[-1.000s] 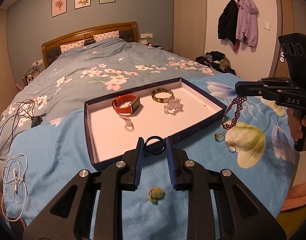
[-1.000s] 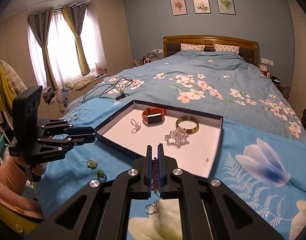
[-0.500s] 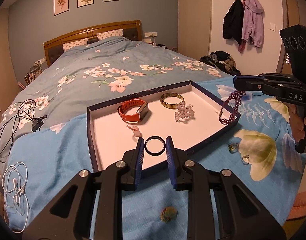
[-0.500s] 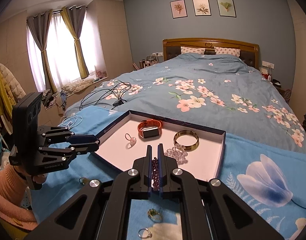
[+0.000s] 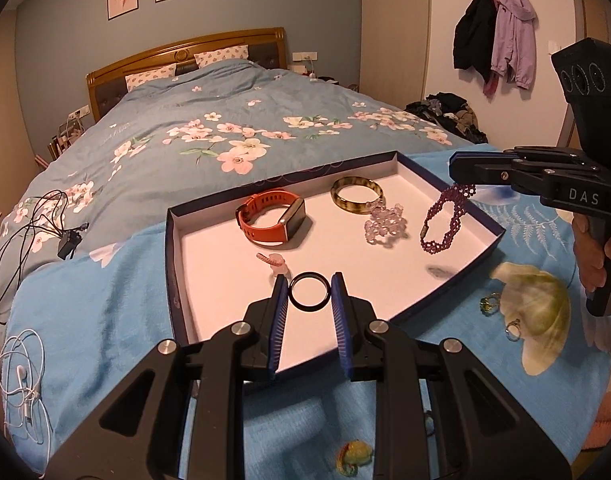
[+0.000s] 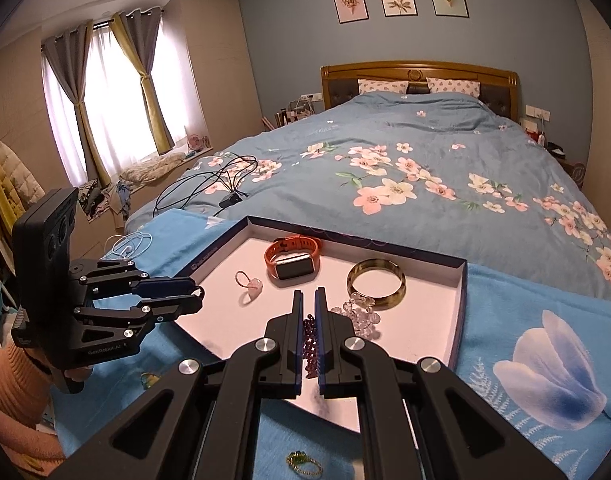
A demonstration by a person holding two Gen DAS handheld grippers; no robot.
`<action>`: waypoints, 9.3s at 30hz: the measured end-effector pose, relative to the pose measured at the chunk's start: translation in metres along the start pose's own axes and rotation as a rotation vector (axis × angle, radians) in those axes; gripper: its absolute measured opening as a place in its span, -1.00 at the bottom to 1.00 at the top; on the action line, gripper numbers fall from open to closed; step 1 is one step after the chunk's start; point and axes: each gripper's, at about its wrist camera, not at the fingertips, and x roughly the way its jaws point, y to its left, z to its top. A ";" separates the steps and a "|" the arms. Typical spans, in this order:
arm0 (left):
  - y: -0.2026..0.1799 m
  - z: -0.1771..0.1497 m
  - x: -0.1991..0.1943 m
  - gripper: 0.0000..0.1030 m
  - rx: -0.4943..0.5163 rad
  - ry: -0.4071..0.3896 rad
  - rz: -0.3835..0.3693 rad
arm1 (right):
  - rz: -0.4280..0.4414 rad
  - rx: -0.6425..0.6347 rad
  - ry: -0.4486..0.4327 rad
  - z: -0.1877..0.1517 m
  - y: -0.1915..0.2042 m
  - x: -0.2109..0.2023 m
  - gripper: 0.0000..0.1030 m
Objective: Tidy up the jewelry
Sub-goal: 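Carry the necklace to the box with the right tool while the left tool carries the black ring there, then release the necklace into the box with the right tool while the left tool drops the black ring, then grasp the yellow-green ring with the left tool while the right tool grasps the green gem ring, then carry the yellow-green ring with the left tool while the right tool carries the green gem ring over the box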
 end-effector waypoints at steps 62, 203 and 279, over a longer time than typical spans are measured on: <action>0.012 0.012 -0.004 -0.06 -0.039 -0.020 0.062 | -0.033 0.072 0.041 -0.029 -0.015 -0.014 -0.41; -0.009 -0.010 -0.047 -0.68 -0.048 -0.048 -0.053 | -0.057 -0.011 0.041 -0.029 0.004 -0.012 -0.81; 0.005 0.010 0.053 -0.68 -0.075 0.082 0.011 | -0.103 0.017 0.174 -0.020 -0.017 0.062 -0.81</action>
